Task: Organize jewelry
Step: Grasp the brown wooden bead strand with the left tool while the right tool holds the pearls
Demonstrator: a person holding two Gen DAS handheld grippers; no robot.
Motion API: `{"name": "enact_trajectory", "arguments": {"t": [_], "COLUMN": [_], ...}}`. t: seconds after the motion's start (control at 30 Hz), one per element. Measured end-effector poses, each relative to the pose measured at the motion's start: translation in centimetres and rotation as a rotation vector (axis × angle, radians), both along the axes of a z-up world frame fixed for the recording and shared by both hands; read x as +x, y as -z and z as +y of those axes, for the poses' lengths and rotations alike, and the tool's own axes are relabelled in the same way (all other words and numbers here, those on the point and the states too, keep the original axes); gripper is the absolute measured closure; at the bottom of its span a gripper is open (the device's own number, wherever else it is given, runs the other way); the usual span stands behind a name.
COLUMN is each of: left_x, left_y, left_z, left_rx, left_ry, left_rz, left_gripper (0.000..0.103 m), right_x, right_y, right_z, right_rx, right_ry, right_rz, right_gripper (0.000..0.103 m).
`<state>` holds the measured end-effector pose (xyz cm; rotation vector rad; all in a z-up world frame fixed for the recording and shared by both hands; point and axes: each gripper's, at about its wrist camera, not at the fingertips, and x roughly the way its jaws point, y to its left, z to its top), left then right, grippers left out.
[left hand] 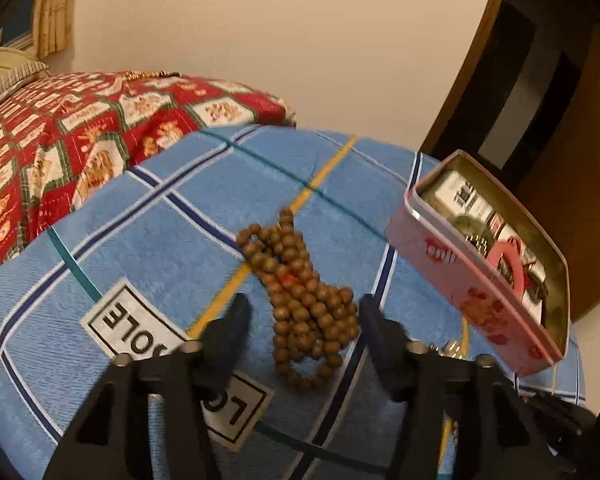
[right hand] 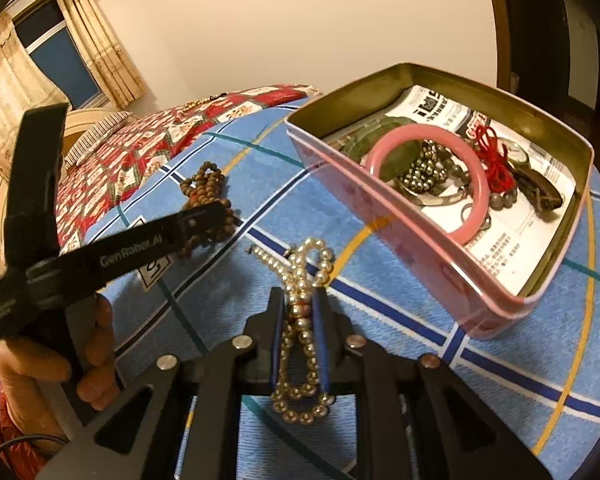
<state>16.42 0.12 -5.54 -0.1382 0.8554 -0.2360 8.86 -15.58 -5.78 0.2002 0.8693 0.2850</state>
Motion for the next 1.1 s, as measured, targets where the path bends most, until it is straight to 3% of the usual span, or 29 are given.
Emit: {"name": "enact_trajectory", "arguments": {"t": [0.07, 0.2, 0.37, 0.4, 0.43, 0.5, 0.57, 0.67, 0.77, 0.87, 0.97, 1.1], "left_x": [0.2, 1.4, 1.4, 1.5, 1.4, 1.4, 1.4, 1.2, 0.6, -0.2, -0.9, -1.6], "left_y": [-0.1, 0.6, 0.6, 0.7, 0.7, 0.8, 0.7, 0.4, -0.2, -1.0, -1.7, -2.3], "left_z": [0.3, 0.6, -0.3, -0.5, -0.5, -0.5, -0.2, 0.1, 0.0, -0.2, -0.6, -1.2], "left_rx": [-0.028, -0.056, 0.017, 0.021, 0.01, -0.005, -0.022, -0.034, -0.031, -0.018, 0.011, 0.044], "left_ry": [-0.008, -0.046, -0.035, -0.022, -0.008, 0.003, 0.002, -0.008, -0.012, -0.012, -0.009, 0.007], "left_rz": [-0.003, 0.032, 0.008, 0.009, 0.009, 0.013, 0.011, -0.009, -0.047, -0.099, -0.153, -0.199], "left_gripper": [0.041, 0.04, 0.04, 0.047, 0.064, 0.064, 0.065, 0.066, 0.066, 0.066, 0.066, 0.066], "right_x": [0.3, 0.5, 0.6, 0.7, 0.8, 0.7, 0.8, 1.0, 1.1, 0.5, -0.6, -1.3], "right_y": [0.1, 0.2, 0.1, 0.1, 0.2, 0.2, 0.3, 0.4, 0.3, -0.6, -2.0, -3.0], "right_z": [0.3, 0.9, 1.6, 1.9, 2.1, 3.0, 4.1, 3.9, 2.5, 1.8, 2.1, 1.6], "right_rx": [-0.007, -0.026, -0.071, -0.083, -0.099, -0.175, -0.239, -0.219, -0.11, -0.041, -0.082, -0.114], "right_ry": [-0.007, -0.014, -0.004, -0.003, -0.004, -0.015, -0.032, -0.046, -0.044, -0.035, -0.006, 0.075], "right_rz": [-0.002, -0.006, -0.013, -0.013, -0.014, -0.019, -0.026, -0.027, -0.03, -0.098, -0.213, -0.302], "right_gripper": [0.076, 0.073, 0.067, 0.067, 0.067, 0.068, 0.086, 0.087, 0.087, 0.087, 0.087, 0.087]}}
